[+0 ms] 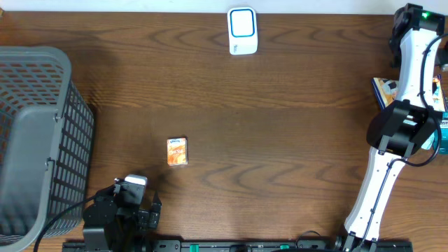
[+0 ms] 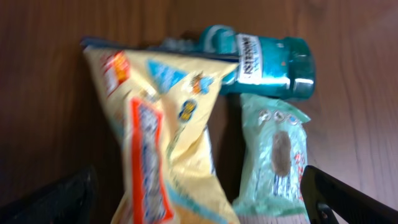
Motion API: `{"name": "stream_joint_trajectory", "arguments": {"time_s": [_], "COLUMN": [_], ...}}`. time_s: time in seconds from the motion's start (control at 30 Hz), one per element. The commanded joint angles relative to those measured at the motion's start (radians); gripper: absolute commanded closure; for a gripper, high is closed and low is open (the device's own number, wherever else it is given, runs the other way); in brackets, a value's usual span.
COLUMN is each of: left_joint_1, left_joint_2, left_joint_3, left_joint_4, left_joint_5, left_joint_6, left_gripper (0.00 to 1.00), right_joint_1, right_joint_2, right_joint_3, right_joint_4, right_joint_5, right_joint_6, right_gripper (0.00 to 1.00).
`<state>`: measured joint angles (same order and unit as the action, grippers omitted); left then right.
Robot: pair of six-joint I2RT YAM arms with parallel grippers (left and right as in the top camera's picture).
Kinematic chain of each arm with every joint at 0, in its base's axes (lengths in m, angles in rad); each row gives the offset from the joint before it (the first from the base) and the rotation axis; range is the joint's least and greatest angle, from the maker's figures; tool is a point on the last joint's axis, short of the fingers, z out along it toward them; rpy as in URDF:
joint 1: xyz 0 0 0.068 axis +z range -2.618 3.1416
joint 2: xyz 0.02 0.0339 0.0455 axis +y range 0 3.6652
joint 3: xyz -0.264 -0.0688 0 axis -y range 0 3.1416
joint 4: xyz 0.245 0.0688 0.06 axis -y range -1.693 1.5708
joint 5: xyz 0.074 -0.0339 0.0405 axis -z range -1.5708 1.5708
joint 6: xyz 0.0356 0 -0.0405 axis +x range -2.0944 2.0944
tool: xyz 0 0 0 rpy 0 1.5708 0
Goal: Scan the item barcode
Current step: 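Carry the yellow pack right and drop it near the mint pack, then move the right gripper to the orange tissue pack and grasp it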
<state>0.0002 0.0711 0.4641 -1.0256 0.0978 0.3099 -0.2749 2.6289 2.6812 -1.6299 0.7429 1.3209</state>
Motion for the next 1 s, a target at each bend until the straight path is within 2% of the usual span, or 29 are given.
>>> {"name": "stream_joint_trajectory", "arguments": {"time_s": [0.0,0.13,0.3,0.4,0.47,0.57,0.7,0.9,0.97], "left_joint_1": [0.005,0.005,0.005,0.005,0.005,0.005,0.005,0.005,0.005], "left_joint_2": [-0.001,-0.001,-0.001,-0.001,-0.001,-0.001,-0.001,-0.001,-0.001], "left_joint_3": [-0.002,-0.002,-0.002,-0.002,-0.002,-0.002,-0.002,-0.002,-0.002], "left_joint_4": [-0.002,-0.002,-0.002,-0.002,-0.002,-0.002,-0.002,-0.002,-0.002], "left_joint_5": [-0.005,-0.005,-0.005,-0.005,-0.005,-0.005,-0.005,-0.005,-0.005], "left_joint_6": [-0.013,-0.013,-0.013,-0.013,-0.013,-0.013,-0.013,-0.013,-0.013], "left_gripper": [0.02,0.02,0.02,0.02,0.02,0.02,0.02,0.02,0.02], "right_joint_1": [0.045,0.095,0.192,0.282,0.353,0.470,0.621,0.803,0.852], "right_joint_2": [-0.122,-0.209,-0.247,-0.236,-0.223,-0.194,-0.162,-0.154,-0.154], "right_joint_3": [0.064,0.074,0.074,0.063,0.054,0.038,-0.002,-0.101,-0.151], "right_joint_4": [0.002,0.032,0.097,0.071,0.033,-0.019,-0.062,-0.029,-0.010], "right_joint_5": [-0.151,-0.473,-1.041,-1.221,-1.227,-1.199,-1.197,-1.193,-1.193], "right_joint_6": [-0.207,-0.389,-0.731,-0.922,-1.013,-1.112,-1.136,-1.136,-1.135], "right_gripper": [0.01,0.01,0.01,0.01,0.05,0.21,0.35,0.49,0.58]}}
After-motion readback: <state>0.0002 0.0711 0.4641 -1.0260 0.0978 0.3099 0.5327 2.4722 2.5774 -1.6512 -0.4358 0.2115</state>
